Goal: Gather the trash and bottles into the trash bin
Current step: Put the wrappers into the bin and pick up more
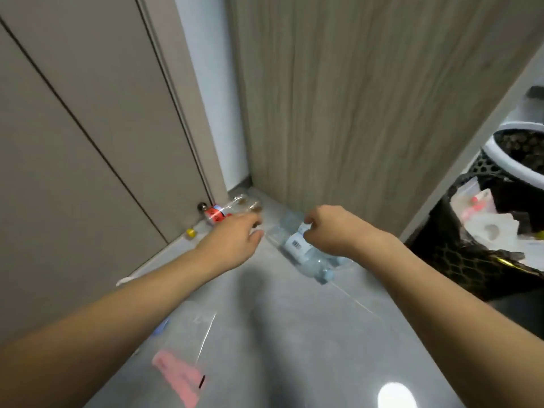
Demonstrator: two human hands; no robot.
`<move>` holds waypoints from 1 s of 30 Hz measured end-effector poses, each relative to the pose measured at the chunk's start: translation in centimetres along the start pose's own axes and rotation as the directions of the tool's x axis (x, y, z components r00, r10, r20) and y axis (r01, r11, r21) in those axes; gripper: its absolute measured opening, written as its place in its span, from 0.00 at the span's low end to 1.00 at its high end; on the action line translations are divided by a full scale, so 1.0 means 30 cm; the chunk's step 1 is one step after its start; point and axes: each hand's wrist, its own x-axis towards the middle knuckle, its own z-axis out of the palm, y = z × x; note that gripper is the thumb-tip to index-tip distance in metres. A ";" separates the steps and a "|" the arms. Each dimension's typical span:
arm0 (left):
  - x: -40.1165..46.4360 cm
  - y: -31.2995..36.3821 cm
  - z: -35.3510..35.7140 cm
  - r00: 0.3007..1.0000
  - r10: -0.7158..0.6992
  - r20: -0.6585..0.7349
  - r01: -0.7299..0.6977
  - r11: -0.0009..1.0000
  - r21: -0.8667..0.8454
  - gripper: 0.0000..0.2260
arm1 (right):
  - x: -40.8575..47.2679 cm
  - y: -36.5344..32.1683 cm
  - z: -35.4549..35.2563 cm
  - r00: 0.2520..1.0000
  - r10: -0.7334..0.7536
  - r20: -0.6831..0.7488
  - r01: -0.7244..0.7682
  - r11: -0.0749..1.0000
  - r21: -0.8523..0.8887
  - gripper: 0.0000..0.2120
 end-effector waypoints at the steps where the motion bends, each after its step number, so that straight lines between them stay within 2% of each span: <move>1: -0.034 -0.059 0.010 0.999 -0.035 0.003 0.035 0.999 -0.021 0.10 | 0.010 -0.048 0.047 0.999 -0.030 0.014 0.030 1.000 -0.006 0.16; 6: -0.247 -0.330 0.095 0.953 -0.301 0.029 0.301 0.941 -0.151 0.13 | 0.032 -0.230 0.340 0.976 -0.093 0.196 0.096 0.995 -0.004 0.21; 11: -0.537 -0.556 0.259 0.809 -0.581 0.090 0.577 0.756 -0.309 0.11 | 0.008 -0.355 0.648 0.911 -0.058 0.409 0.061 0.998 0.007 0.19; 15: -0.718 -0.664 0.390 0.680 -0.713 0.171 0.709 0.579 -0.403 0.11 | -0.056 -0.438 0.867 0.852 -0.035 0.522 0.060 0.998 -0.032 0.17; 18: -0.787 -0.697 0.456 0.620 -0.765 0.176 0.748 0.509 -0.426 0.12 | -0.102 -0.486 0.984 0.850 0.027 0.527 0.035 0.994 -0.106 0.18; 20: -0.812 -0.702 0.482 0.615 -0.775 0.142 0.738 0.504 -0.449 0.10 | -0.121 -0.505 1.032 0.867 0.040 0.496 0.049 0.985 -0.167 0.21; 23: -0.821 -0.705 0.501 0.649 -0.757 0.081 0.704 0.556 -0.442 0.05 | -0.129 -0.508 1.087 0.893 0.060 0.446 0.050 0.972 -0.231 0.23; 26: -0.810 -0.715 0.508 0.664 -0.745 0.058 0.699 0.591 -0.402 0.01 | -0.137 -0.489 1.141 0.896 0.067 0.439 0.046 0.969 -0.241 0.21; 30: -0.796 -0.725 0.498 0.667 -0.741 0.084 0.708 0.594 -0.383 0.04 | -0.144 -0.450 1.178 0.885 0.000 0.465 0.102 0.975 -0.196 0.20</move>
